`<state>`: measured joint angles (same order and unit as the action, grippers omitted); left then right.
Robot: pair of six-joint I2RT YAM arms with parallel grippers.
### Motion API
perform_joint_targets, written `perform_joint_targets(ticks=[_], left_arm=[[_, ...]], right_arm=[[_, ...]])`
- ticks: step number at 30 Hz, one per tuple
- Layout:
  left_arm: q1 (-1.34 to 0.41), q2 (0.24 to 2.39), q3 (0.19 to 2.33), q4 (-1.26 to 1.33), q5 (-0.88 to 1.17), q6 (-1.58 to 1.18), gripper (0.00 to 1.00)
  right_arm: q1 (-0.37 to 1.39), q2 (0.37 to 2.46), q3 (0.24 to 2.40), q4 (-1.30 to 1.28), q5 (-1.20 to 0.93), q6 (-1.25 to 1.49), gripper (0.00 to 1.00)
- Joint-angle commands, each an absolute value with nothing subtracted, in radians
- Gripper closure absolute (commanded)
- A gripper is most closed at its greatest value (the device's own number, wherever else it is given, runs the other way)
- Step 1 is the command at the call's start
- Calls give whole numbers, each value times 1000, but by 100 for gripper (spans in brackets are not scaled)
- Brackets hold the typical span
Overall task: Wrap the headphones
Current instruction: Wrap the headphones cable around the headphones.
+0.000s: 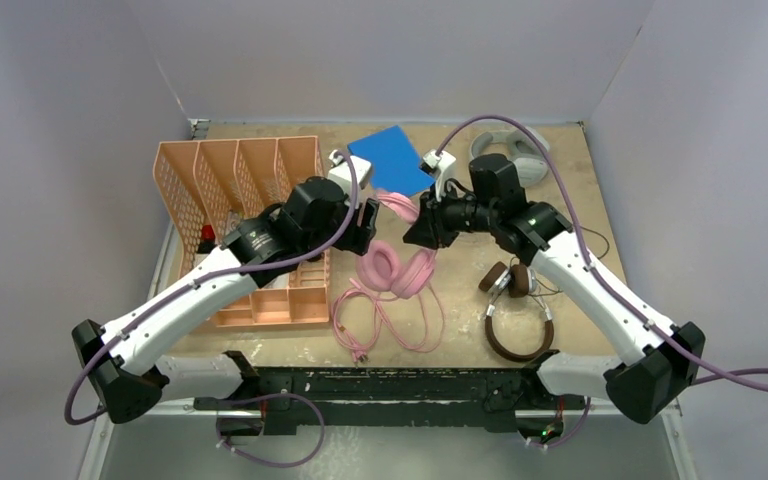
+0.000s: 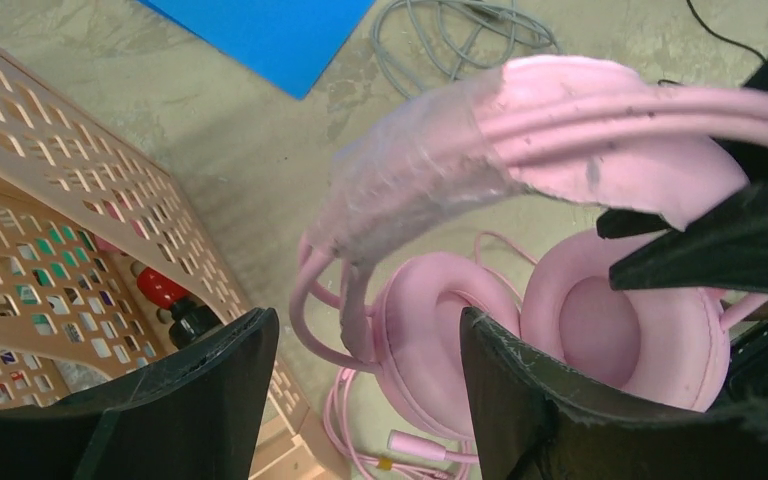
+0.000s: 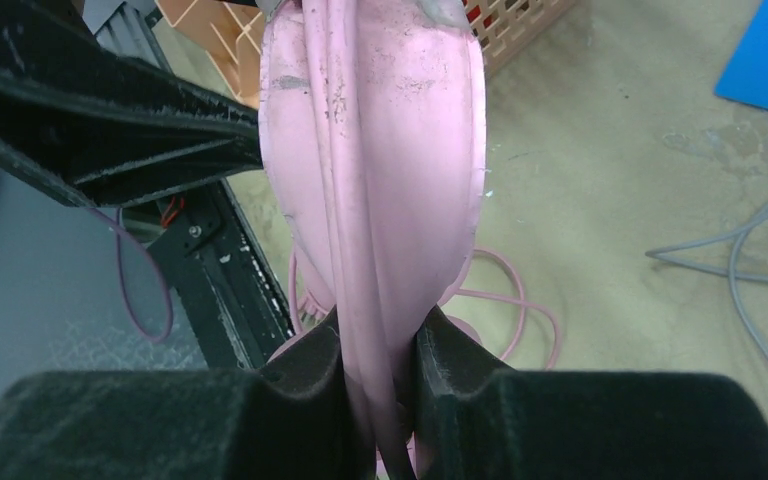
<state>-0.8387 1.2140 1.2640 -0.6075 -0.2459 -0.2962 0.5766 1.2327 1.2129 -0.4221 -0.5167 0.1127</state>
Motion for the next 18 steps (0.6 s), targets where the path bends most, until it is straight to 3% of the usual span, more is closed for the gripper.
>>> perform_joint_targets(ticks=[1, 7, 18], left_arm=[[-842, 1158, 1245, -539, -242, -216, 34], [-842, 1220, 1299, -546, -315, -175, 43], [-842, 1162, 1222, -454, -282, -29, 42]], right_arm=[[574, 1254, 1300, -402, -626, 147, 100], [574, 1304, 1357, -465, -745, 132, 100], [574, 1375, 1433, -541, -844, 149, 100]])
